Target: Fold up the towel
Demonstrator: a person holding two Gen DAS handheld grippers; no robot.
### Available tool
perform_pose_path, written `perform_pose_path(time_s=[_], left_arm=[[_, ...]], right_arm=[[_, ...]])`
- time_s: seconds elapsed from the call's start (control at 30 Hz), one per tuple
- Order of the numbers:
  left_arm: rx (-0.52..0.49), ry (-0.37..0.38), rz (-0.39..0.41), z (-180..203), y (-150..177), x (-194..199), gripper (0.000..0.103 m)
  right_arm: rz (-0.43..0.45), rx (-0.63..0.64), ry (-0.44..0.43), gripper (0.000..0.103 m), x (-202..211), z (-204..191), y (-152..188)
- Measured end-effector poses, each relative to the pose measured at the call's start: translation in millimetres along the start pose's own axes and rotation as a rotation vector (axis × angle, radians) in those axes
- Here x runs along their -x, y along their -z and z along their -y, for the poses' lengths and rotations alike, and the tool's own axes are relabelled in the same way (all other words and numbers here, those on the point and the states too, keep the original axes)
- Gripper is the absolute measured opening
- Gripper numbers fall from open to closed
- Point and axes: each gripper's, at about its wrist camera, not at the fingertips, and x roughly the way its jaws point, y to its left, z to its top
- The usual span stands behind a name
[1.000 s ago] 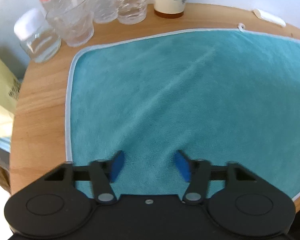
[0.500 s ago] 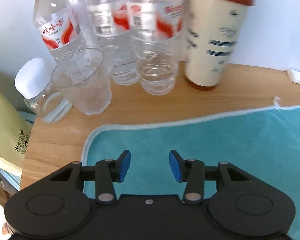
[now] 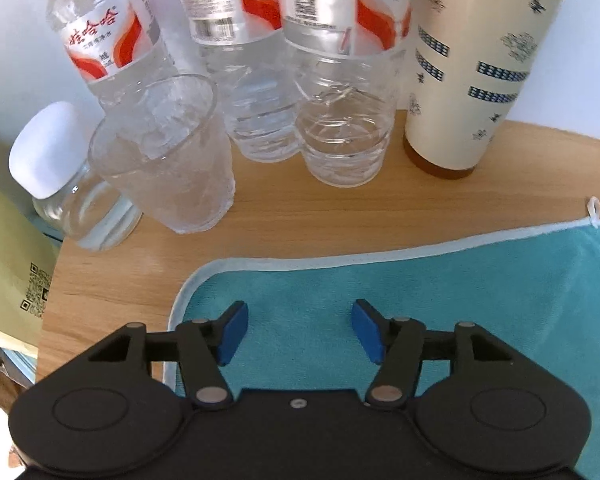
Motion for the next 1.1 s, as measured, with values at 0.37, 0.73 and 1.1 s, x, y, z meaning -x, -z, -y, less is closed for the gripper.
perform_pose_path(time_s=[0.37,0.73,1.1], left_arm=[[0.003,-0.029,0.041,-0.1,-6.5,-3.1,0.060],[0.011,0.015,0.131,-14.9,13.8,58.9,0.055],[-0.163,0.192,0.067,12.6,77.9,89.9,0.055]], right_arm=[[-0.057,-0.042,0.038,0.064,-3.0,13.2,3.4],[0.028,-0.042,0.083,0.060,7.5,8.3,-2.6],[0.042,-0.130,0.065,0.030,7.7,15.1,2.3]])
